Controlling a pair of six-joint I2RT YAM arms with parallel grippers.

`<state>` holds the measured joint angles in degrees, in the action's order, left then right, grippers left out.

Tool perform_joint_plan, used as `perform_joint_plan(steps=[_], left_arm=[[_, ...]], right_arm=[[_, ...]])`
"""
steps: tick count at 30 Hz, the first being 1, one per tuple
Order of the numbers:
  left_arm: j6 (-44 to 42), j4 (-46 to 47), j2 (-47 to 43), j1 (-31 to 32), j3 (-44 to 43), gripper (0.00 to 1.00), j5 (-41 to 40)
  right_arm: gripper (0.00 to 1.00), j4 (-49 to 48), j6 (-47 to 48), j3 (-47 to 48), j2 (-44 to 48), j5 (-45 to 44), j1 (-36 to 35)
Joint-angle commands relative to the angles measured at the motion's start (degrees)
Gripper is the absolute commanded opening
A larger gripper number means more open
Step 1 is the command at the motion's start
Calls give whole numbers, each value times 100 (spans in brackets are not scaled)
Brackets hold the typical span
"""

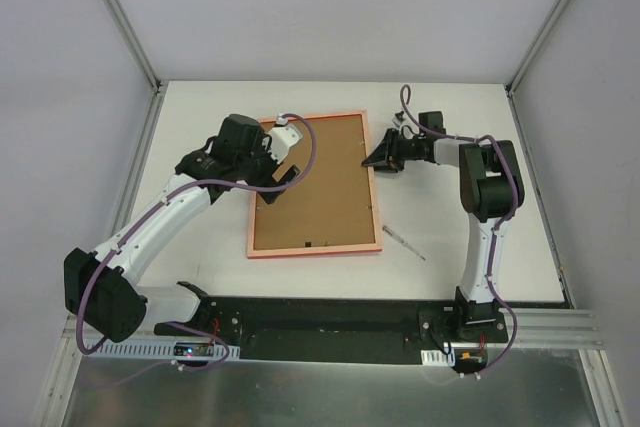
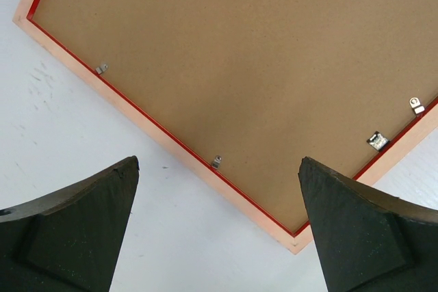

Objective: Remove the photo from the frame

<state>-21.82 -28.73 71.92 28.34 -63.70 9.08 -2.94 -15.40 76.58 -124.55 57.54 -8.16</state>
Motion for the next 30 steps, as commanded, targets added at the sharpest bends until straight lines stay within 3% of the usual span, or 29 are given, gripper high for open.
perform_joint_plan(steps=[1,14,26,30], left_arm=[[91,219,-64,-92,42,99,226],[108,236,-47,-136,51,99,252],[196,289,24,-136,139,99,-160],[196,324,24,-136,226,99,-328]], right_arm=[[37,65,432,332,54,-199,61],[52,522,844,428,115,-489,96],[57,2331,2567,981,967,-2194,61],[59,3419,3742,1368,1275,-2676,-106]])
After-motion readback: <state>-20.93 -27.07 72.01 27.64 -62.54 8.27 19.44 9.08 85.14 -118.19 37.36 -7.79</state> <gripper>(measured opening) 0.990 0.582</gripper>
